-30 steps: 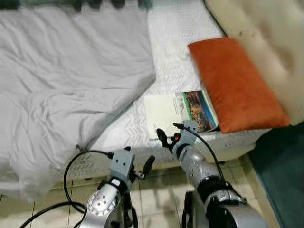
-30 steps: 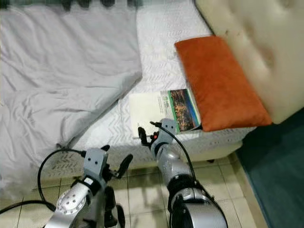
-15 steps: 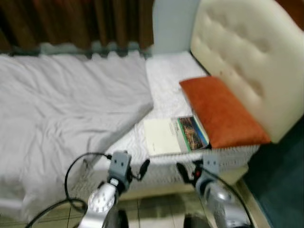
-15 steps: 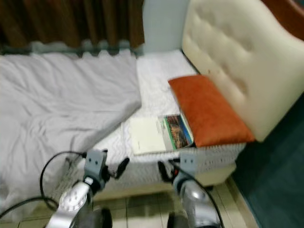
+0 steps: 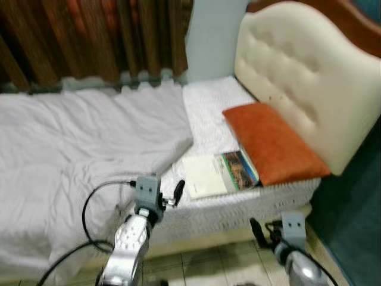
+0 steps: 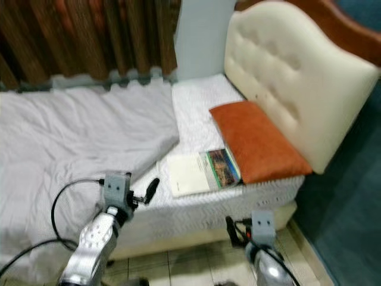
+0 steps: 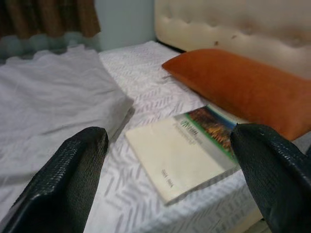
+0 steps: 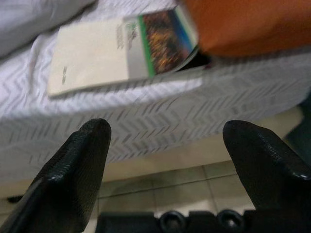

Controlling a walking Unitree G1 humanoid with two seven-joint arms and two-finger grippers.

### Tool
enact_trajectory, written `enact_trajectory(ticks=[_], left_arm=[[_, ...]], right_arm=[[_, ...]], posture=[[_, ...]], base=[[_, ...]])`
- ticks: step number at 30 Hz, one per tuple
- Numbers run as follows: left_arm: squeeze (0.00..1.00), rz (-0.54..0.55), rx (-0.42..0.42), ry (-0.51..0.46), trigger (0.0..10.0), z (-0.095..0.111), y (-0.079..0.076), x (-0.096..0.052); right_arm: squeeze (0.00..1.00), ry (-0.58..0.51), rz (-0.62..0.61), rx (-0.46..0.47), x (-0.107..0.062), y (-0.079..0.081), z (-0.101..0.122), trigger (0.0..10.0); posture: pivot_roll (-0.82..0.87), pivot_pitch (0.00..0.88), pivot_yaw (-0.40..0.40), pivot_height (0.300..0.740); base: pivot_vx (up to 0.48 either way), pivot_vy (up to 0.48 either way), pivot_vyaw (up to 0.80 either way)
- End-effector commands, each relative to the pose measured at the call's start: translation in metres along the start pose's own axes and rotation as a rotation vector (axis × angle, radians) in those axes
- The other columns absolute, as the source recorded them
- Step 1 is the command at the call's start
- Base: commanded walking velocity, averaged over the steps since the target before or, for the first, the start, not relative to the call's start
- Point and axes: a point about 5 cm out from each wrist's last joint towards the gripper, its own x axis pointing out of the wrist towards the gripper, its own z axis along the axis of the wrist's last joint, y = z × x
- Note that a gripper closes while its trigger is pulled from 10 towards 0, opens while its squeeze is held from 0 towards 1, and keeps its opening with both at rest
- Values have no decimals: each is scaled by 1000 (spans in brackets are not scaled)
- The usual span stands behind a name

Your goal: Clean up the room

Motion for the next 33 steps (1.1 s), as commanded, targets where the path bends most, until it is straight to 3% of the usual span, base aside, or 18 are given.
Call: enact_trajectory(ticks=[1, 6, 15, 23, 29, 31, 33], left_arm=[[0, 10, 1, -14, 10000, 4, 2, 3], [0, 37, -5, -1, 10000, -2, -2, 1], [0, 117, -21, -1, 10000, -2, 7, -2], [0, 171, 9, 0, 10000, -1, 16, -3], [0, 215, 29, -10, 10000, 3, 25, -7], [0, 219, 41, -14, 10000, 6, 31, -24], [0, 216, 44, -8, 10000, 7, 33, -31]], right_arm=[[0, -58, 11, -22, 3, 3, 14, 10000], [0, -106, 63, -99, 0, 7, 25, 10000], [0, -102, 119, -107, 8, 14, 30, 10000], [0, -93, 105, -63, 20, 13, 37, 10000], [0, -138, 99, -81, 15, 10, 38, 10000], [0, -148, 105, -74, 2, 6, 33, 10000], [0, -136, 107, -68, -3, 4, 27, 10000]], posture=[[-80, 0, 42, 717], [-72, 7, 19, 739], [-39, 17, 3, 740], [-16, 16, 3, 740], [-6, 14, 1, 740], [-3, 13, 6, 740], [-1, 10, 9, 740]], base=[[0, 0, 0], [0, 0, 0], [0, 0, 0], [0, 456, 0], [0, 480, 0], [0, 480, 0], [0, 480, 0]])
